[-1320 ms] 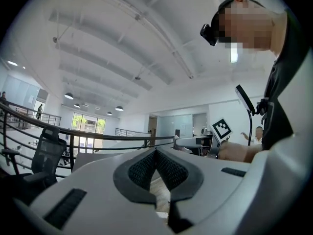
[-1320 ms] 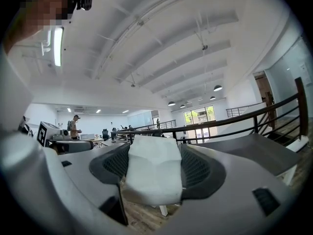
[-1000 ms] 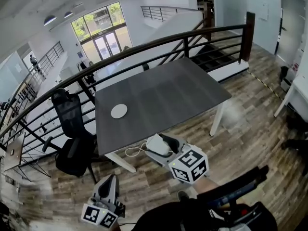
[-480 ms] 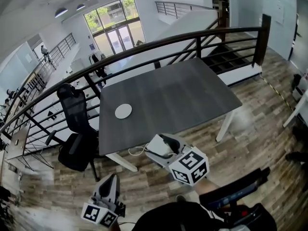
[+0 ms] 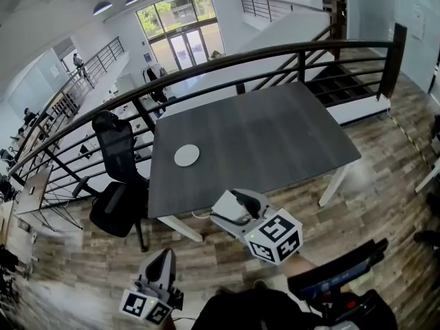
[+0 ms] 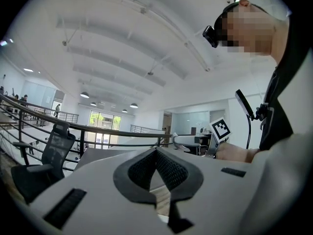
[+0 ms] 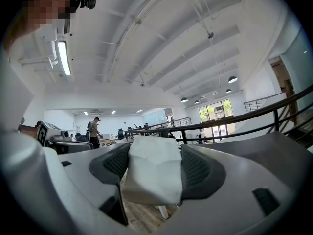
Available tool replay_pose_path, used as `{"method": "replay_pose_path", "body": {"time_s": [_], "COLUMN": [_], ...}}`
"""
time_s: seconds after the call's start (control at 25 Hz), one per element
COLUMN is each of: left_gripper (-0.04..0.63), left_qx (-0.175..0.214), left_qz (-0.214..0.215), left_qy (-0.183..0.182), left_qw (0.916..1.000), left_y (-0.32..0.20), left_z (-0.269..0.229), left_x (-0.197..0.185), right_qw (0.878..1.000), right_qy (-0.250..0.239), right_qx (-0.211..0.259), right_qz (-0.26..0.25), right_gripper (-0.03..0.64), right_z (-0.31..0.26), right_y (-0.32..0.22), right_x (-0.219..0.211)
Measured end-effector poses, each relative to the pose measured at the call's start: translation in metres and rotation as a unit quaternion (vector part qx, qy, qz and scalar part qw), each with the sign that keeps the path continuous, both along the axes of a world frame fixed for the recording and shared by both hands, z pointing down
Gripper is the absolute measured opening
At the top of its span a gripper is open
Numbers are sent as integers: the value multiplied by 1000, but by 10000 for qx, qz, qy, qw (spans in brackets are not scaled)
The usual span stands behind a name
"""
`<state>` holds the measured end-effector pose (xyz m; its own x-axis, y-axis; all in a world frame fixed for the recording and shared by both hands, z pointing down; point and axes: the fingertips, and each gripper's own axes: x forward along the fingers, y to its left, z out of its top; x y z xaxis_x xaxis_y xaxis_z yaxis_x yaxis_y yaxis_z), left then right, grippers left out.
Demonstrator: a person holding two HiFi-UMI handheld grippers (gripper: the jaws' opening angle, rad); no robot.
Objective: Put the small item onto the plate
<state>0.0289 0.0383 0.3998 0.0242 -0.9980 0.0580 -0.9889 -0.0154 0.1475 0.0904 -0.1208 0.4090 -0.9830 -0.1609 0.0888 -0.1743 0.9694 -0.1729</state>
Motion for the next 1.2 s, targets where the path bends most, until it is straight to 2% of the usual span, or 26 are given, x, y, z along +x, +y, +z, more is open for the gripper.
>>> {"method": "replay_pose_path", "body": {"time_s": [0.32,0.96,1.2], "left_gripper": [3,3,3], "left_qx": [44,-21,206], "left_qz": [-139,439,662], "left_qy": [147,154,182], "left_qw": [9998,9989,9974], "left_y": [-4,-27,-28], "left_z": [3,0,0], "left_x": [-57,-171,-204], "right_qw": [9998,9986,9974], "right_qy": [199,187,207], "right_qx": [28,121,126], "right_qz": [-28,483,677], "right_gripper": [331,331,331], "right_z": [5,-13,-14], "right_y": [-8,-23,-21], "right_x": [-52,-155,-181]}}
